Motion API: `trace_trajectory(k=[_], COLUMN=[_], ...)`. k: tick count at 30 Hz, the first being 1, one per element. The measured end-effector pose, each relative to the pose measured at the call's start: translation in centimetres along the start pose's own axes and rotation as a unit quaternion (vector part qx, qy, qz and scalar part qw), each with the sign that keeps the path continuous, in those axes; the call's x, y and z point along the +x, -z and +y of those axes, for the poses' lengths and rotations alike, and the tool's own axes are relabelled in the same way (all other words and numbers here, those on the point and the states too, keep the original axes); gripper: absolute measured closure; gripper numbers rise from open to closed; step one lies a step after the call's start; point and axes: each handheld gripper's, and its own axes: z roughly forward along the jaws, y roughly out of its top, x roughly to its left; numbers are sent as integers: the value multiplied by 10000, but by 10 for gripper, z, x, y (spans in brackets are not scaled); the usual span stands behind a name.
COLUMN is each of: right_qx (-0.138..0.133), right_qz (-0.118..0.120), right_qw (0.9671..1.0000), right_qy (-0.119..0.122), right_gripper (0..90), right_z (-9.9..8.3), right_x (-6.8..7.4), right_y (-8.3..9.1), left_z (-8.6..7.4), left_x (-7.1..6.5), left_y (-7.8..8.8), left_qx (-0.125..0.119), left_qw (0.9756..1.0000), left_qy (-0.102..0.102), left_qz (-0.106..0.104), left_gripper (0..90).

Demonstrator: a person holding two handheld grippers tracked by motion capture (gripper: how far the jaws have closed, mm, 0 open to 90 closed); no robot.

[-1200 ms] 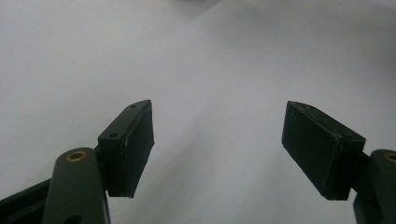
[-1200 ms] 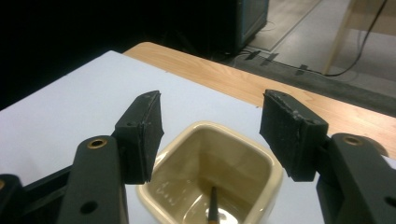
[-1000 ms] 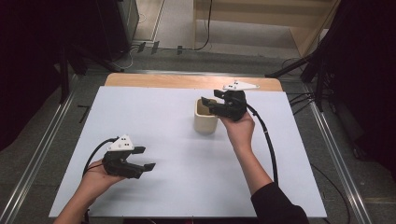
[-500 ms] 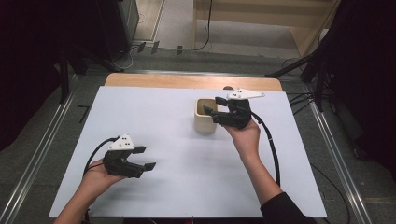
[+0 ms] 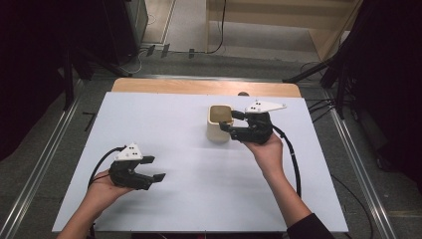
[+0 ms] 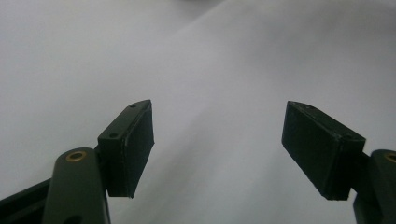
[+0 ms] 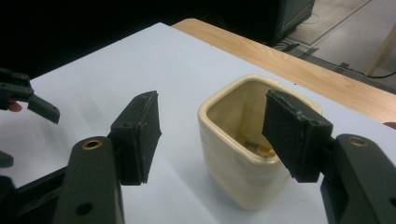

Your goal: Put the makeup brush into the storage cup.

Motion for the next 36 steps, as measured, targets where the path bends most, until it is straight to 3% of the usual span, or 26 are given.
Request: trace_trajectory(k=[6,11,14,25,36], right_qx=[110,55,170,91,237], right_qz=[100,274,307,320,368], right_qw=[9998,9996,9993,9994,9989], right_qy=[134,58,91,123,157], right_gripper=[363,362,356,355,336], right_z=[-4,-11,-15,-31,-43], right_x=[3,4,5,1,2], right_y=[7,13,15,34,41], left_z=[0,0,0,0,0], left_x=[0,0,0,0,1], left_y=[0,0,0,0,1], left_qx=[-4,-18,-3,-23,-25], left_qw=[10000,10000,10000,10000,10000], left_qy=[1,39,7,42,18], left_qz=[-3,-9,-11,-10,-8], left_gripper=[259,259,259,259,259])
